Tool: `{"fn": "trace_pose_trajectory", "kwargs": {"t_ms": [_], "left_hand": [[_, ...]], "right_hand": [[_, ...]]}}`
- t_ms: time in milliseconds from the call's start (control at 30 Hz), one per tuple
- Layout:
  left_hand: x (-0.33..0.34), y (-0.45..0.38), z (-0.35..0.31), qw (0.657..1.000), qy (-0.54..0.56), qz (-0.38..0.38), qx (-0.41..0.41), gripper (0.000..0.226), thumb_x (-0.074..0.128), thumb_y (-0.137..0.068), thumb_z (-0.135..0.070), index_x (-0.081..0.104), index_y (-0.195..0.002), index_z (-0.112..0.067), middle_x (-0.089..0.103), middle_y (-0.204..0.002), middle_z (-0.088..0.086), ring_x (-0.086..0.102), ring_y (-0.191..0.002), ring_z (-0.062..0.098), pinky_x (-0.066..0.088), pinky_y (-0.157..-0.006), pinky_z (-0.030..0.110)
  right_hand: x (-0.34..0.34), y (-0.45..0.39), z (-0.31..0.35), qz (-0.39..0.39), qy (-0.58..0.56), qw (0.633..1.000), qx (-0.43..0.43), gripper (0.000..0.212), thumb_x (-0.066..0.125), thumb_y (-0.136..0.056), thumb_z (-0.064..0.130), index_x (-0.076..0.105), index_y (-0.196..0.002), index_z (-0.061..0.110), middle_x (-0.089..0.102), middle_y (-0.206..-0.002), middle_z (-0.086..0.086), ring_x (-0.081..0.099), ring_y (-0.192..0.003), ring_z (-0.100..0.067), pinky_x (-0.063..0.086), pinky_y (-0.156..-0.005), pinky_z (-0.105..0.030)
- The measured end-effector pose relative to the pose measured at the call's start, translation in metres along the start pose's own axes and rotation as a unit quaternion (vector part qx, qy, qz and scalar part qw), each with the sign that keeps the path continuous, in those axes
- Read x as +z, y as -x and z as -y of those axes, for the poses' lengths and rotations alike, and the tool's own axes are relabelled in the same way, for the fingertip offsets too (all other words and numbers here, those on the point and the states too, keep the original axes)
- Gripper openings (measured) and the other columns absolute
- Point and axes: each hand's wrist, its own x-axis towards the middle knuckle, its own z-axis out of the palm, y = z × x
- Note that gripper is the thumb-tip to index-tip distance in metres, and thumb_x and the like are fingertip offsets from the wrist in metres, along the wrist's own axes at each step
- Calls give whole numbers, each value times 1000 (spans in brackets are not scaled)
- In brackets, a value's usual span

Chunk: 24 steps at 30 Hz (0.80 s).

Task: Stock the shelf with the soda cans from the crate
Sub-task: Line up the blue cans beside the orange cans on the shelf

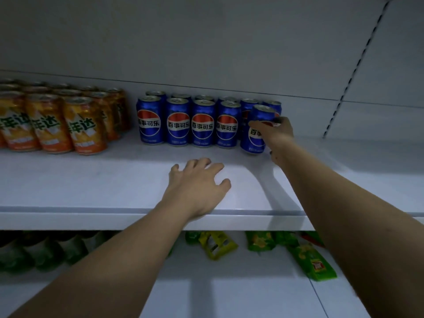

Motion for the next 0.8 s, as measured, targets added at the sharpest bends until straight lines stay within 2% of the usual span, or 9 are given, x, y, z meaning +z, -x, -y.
{"fn": "trace_pose_trajectory", "kwargs": {"t_ms": [33, 100, 233, 333, 567, 667, 733, 800], "left_hand": [[0, 0, 0, 1000, 0, 0, 0, 57, 23, -97, -56, 24, -151, -39, 22, -158, -8, 18, -144, 16, 10, -116, 52], [0, 1, 0, 1000, -1, -1, -2, 57, 23, -97, -55, 24, -151, -39, 21, -159, -8, 17, -144, 16, 9, -117, 51], [0, 2, -2, 1000, 3, -2, -4, 56, 23, -97, -55, 25, -151, -39, 21, -159, -8, 17, -144, 15, 8, -117, 51], [0, 2, -3, 1000, 6, -6, -5, 56, 25, -97, -55, 26, -150, -39, 23, -158, -9, 18, -144, 15, 9, -116, 50], [-4, 3, -6, 1000, 0, 0, -12, 55, 26, -97, -57, 28, -149, -41, 24, -158, -10, 21, -144, 15, 13, -117, 49], [-5, 5, -6, 1000, -1, -8, -13, 55, 28, -96, -58, 31, -148, -40, 27, -157, -11, 24, -143, 15, 16, -117, 49], [-6, 7, -6, 1000, 4, -12, -15, 56, 29, -95, -58, 34, -148, -39, 30, -156, -11, 27, -142, 16, 18, -117, 50], [-7, 6, -7, 1000, 5, -14, -18, 56, 31, -95, -57, 37, -147, -37, 32, -156, -10, 29, -141, 17, 19, -116, 49]], "right_hand": [[2, -6, -5, -2, -2, 1000, -8, 66, 82, -79, 23, 46, -135, 17, 59, -123, -1, 57, -107, -18, 51, -73, -27], [6, -19, -19, 2, -6, 1000, -20, 69, 82, -78, 26, 48, -138, 17, 59, -133, -1, 58, -116, -19, 53, -86, -31], [15, -33, -41, -2, -5, 999, -45, 75, 78, -83, 32, 42, -149, 23, 53, -142, -2, 54, -124, -20, 49, -91, -29], [20, -42, -47, -26, 71, 994, -81, 83, 81, -78, 39, 41, -149, 25, 47, -146, -4, 51, -129, -24, 48, -105, -41], [17, -37, -51, -39, 123, 987, -94, 71, 86, -73, 22, 51, -135, 13, 59, -136, -6, 57, -122, -23, 47, -99, -33], [12, -26, -55, -36, 124, 988, -81, 73, 86, -69, 15, 50, -133, 12, 58, -133, -9, 58, -119, -27, 50, -99, -37], [3, -6, -55, -44, 132, 987, -84, 65, 83, -71, 15, 50, -127, 8, 57, -127, -13, 60, -111, -29, 51, -94, -39], [-10, 23, -51, -17, 169, 983, -72, 51, 79, -78, 16, 54, -121, 6, 59, -120, -11, 60, -105, -28, 51, -91, -37]]}}
